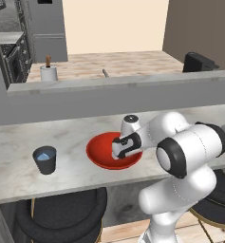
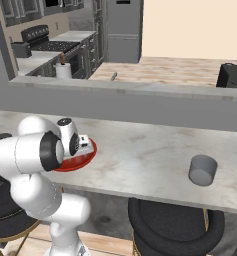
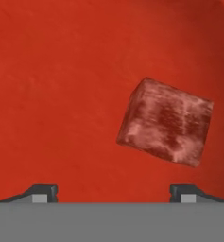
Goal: There are four ice cubes in the ice bowl. Place two ice cubes in each glass of water.
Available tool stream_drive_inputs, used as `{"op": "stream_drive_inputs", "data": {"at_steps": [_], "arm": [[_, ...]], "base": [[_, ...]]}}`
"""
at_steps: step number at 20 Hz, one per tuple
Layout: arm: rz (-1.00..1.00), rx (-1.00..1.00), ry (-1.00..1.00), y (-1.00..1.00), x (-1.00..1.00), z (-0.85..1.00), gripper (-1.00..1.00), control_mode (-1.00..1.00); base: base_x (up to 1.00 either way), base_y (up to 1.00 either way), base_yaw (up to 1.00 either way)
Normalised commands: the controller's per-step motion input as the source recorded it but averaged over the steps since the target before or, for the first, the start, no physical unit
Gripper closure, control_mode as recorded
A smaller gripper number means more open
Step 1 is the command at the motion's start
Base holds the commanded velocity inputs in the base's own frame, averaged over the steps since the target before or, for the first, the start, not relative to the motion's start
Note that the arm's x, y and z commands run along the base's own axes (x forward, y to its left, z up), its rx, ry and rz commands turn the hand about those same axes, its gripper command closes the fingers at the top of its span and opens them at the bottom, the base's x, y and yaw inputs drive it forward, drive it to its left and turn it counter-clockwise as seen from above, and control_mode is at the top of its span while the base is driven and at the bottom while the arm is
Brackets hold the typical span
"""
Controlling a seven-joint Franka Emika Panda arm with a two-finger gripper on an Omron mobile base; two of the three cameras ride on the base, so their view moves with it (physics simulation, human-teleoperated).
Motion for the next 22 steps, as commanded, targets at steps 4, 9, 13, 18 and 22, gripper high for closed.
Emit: {"op": "stream_drive_inputs", "data": {"at_steps": [4, 9, 13, 18, 22], "arm": [[-0.07, -0.01, 0.0, -0.02, -0.42, -0.34, -1.0, -1.0], [-0.03, -0.03, 0.0, -0.04, -0.04, -0.4, -1.0, -1.0], [-0.14, -0.01, 0.0, -0.11, -0.15, -0.41, -1.0, -1.0], [-0.21, -0.01, 0.0, -0.06, -0.46, -0.36, -1.0, -1.0], [-0.23, 0.0, 0.0, -0.01, -0.55, -0.32, -1.0, -1.0]], "base": [[0.0, 0.0, 0.0], [0.0, 0.0, 0.0], [0.0, 0.0, 0.0], [0.0, 0.0, 0.0], [0.0, 0.0, 0.0]]}}
